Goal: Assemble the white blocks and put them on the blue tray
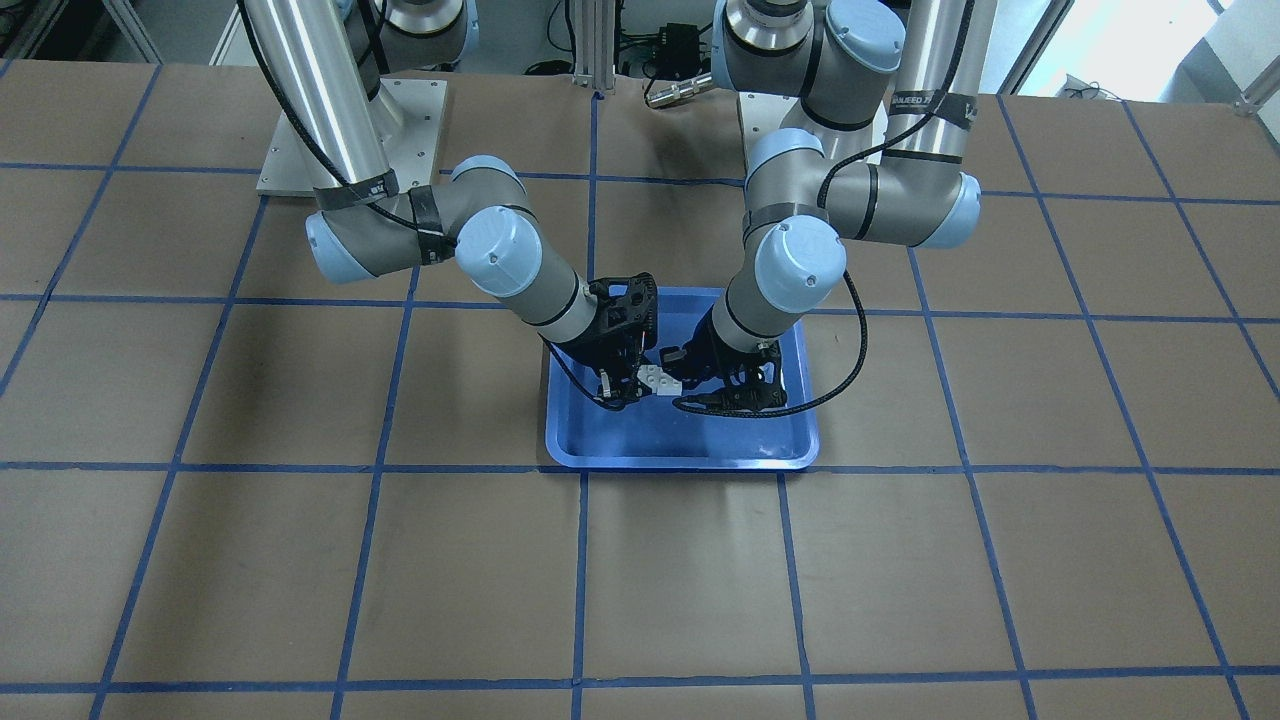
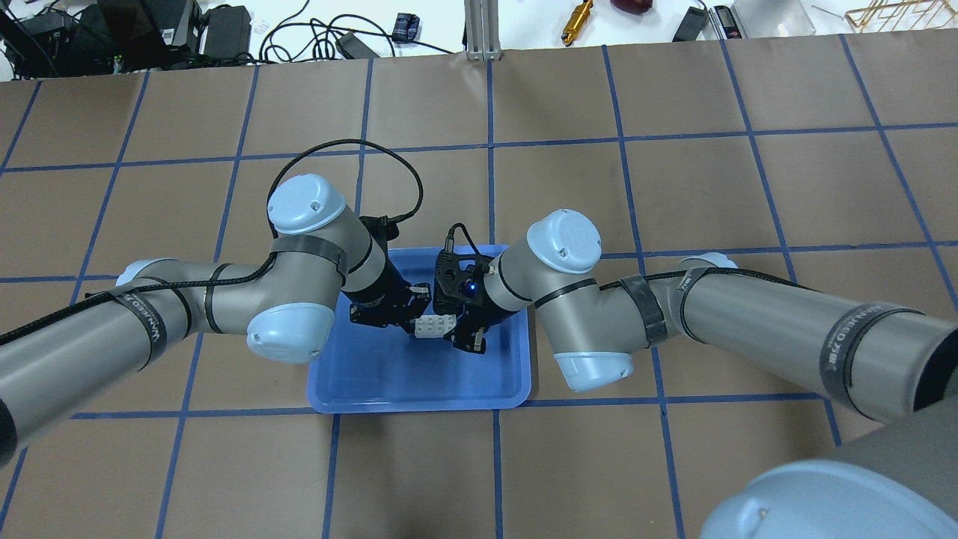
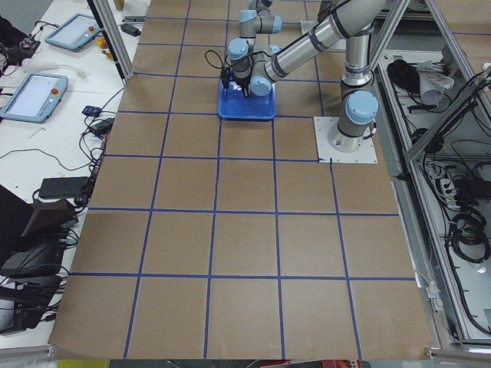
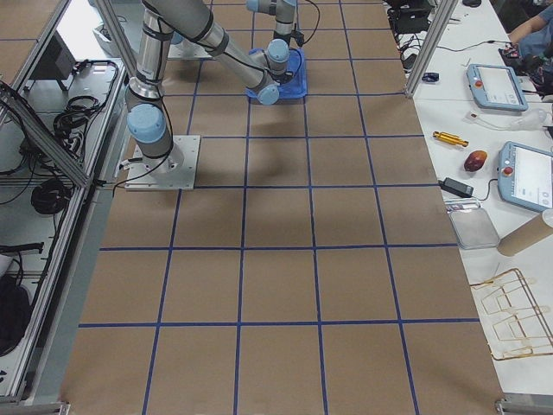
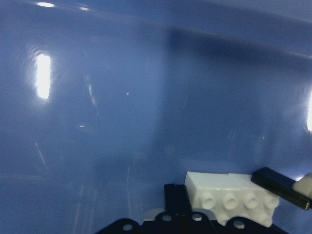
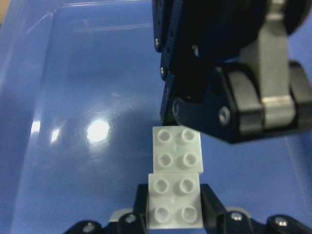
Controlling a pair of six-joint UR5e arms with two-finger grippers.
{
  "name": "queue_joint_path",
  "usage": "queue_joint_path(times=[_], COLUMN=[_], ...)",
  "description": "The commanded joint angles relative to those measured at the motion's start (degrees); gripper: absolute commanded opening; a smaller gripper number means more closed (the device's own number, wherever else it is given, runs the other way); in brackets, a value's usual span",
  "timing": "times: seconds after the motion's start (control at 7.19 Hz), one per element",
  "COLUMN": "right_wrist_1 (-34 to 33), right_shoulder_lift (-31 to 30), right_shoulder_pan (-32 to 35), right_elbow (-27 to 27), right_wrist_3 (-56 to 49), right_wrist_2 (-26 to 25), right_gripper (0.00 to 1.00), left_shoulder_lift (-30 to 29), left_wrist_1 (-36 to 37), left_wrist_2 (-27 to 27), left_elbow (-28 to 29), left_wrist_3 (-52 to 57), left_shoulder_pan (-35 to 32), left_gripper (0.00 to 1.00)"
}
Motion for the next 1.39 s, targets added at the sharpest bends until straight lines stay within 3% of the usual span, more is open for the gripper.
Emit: queue_joint_path(times=[0.0,0.42,0.7,0.97,1.25], right_wrist_1=[0.1,0.8,1.5,7.2,18.9], right_shoulder_lift=[-0.4,-1.4,-5.2,-8.7,-13.4], right_shoulder_pan=[-0.1,-0.1,-0.5,-1.3,-4.0], right_elbow=[0.0,-0.3,-0.3,-0.8,-4.2], right_wrist_3=[4.6,7.6,17.1,24.8,31.3], right_wrist_2=[-0.2,-0.5,-4.0,-4.1,-7.4], right_gripper=[1.0,1.0,1.0,1.0,1.0], left_shoulder_lift=[0.0,0.0,0.0,0.1,0.1], left_wrist_1=[0.0,0.0,0.0,0.1,0.0], left_wrist_2=[0.0,0.0,-0.1,-0.1,-0.1], left_elbow=[0.0,0.0,0.0,0.0,0.0], left_wrist_3=[0.0,0.1,-0.3,-2.4,-2.5], left_shoulder_pan=[0.0,0.0,0.0,-0.1,-0.1], left_gripper=[0.05,0.05,0.05,0.05,0.05])
